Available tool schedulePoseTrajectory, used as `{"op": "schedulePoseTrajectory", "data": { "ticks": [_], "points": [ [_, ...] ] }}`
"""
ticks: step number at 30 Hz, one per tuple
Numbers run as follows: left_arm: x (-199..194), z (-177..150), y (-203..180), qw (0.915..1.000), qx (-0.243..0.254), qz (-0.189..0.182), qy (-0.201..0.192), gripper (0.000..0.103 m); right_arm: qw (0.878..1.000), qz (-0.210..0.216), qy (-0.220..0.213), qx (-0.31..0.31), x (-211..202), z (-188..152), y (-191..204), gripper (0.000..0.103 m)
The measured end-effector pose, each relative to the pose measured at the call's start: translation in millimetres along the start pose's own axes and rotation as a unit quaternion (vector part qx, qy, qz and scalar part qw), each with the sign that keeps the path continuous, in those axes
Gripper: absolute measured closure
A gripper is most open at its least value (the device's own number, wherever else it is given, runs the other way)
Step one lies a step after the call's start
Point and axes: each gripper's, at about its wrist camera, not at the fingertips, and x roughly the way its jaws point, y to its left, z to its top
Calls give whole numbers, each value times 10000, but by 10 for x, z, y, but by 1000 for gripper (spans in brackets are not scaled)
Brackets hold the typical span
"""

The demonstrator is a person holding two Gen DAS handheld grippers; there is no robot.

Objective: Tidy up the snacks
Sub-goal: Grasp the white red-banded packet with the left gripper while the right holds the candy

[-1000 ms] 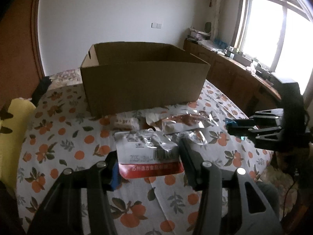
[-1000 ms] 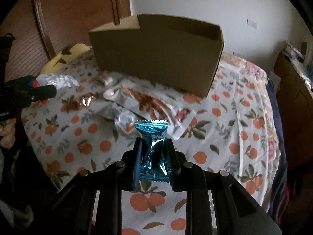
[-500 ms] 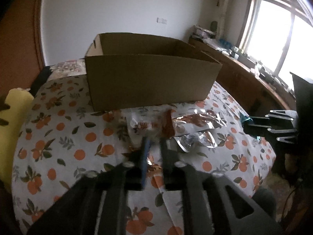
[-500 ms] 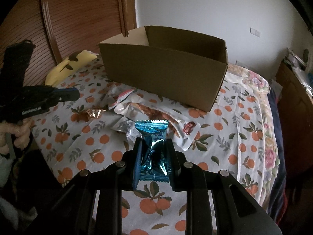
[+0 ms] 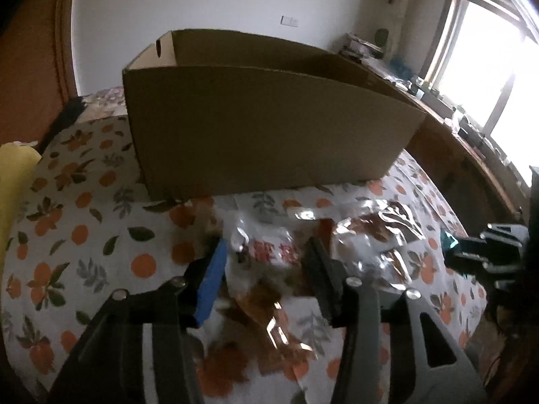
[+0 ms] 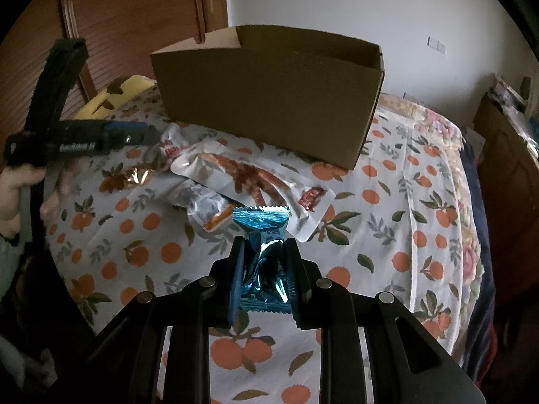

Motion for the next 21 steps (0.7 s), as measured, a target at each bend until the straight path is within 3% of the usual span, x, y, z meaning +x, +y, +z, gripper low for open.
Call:
{"op": "schedulePoseTrajectory", "data": {
  "ticks": [7,14,16,20,21],
  "points": [
    [339,17,69,9992,-93,-32,383,51,9999,114,-44,47,91,14,-81,82],
    [426,54,59,9995,-23,105,307,51,9997,233,-76,2,147,38,-66,81],
    [425,29,26,9993,141,218,262,60,9997,251,-79,9,160,38,-65,81],
    [336,-3,106,9998,-17,-7,209,96,9997,242,-59,18,195,35,-60,81],
    [305,-19,124,9998,-10,39,194,98,9997,244,-51,23,203,36,-54,81]
  ]
}}
